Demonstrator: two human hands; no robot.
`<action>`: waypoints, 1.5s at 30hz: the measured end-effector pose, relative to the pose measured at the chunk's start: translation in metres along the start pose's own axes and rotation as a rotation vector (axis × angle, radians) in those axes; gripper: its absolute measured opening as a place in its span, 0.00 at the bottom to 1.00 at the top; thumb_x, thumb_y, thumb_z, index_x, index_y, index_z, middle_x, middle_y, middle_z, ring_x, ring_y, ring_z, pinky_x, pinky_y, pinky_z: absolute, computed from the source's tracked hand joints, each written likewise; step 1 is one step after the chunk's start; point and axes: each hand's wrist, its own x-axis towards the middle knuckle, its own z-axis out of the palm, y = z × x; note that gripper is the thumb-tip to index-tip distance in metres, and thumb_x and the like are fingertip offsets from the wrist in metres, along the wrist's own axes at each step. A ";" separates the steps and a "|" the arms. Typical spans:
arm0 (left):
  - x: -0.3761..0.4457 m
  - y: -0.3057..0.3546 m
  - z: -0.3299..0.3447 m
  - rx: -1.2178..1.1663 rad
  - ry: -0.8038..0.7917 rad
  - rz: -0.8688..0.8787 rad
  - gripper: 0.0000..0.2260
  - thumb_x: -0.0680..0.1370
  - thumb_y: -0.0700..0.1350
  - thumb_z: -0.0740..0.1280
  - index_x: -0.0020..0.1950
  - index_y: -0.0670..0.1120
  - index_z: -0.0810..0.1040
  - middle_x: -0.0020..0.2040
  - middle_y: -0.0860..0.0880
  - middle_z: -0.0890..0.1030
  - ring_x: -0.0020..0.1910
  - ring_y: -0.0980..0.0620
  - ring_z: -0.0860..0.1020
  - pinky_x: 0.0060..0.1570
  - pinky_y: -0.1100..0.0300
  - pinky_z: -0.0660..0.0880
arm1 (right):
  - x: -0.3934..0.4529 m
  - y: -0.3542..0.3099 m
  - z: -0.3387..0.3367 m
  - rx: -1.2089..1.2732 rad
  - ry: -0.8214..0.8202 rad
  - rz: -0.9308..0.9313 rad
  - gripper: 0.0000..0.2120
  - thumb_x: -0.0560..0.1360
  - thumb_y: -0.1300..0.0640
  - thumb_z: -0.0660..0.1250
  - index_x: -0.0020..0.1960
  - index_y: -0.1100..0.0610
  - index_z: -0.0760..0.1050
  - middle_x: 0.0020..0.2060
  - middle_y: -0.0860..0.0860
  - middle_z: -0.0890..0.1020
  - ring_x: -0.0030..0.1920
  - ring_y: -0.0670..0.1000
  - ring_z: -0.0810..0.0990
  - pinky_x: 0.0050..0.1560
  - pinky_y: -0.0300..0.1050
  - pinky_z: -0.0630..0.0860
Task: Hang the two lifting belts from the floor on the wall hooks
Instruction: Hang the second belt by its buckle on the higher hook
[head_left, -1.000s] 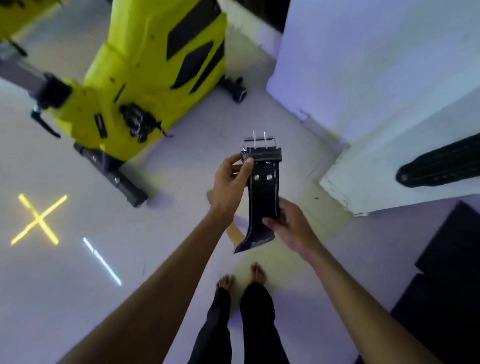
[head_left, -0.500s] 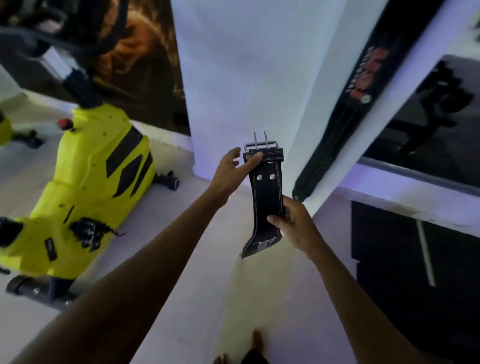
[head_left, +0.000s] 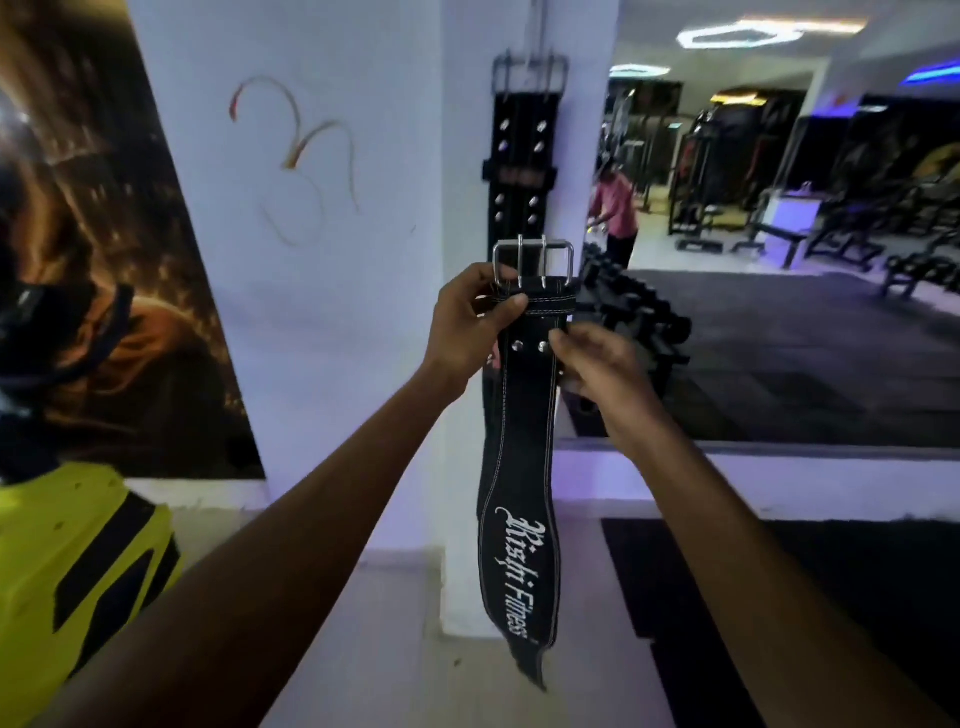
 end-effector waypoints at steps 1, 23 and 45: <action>0.008 0.013 0.010 -0.023 0.000 0.008 0.08 0.77 0.35 0.72 0.52 0.46 0.79 0.47 0.47 0.83 0.42 0.56 0.81 0.41 0.62 0.80 | 0.007 -0.019 -0.008 -0.006 0.038 -0.047 0.06 0.78 0.59 0.68 0.51 0.62 0.79 0.40 0.53 0.83 0.37 0.41 0.83 0.38 0.36 0.80; 0.132 0.192 0.066 -0.072 0.171 0.312 0.06 0.75 0.38 0.75 0.51 0.45 0.83 0.46 0.45 0.84 0.45 0.50 0.83 0.45 0.59 0.81 | 0.005 -0.047 -0.060 -0.027 0.023 -0.167 0.02 0.74 0.62 0.73 0.45 0.60 0.81 0.42 0.58 0.86 0.39 0.44 0.81 0.44 0.37 0.77; 0.144 0.194 0.054 -0.080 0.180 0.286 0.06 0.73 0.39 0.76 0.46 0.49 0.83 0.44 0.47 0.85 0.46 0.47 0.83 0.55 0.44 0.83 | 0.000 -0.009 -0.069 -0.107 -0.008 -0.128 0.09 0.72 0.68 0.73 0.52 0.69 0.79 0.46 0.61 0.86 0.41 0.47 0.84 0.46 0.39 0.81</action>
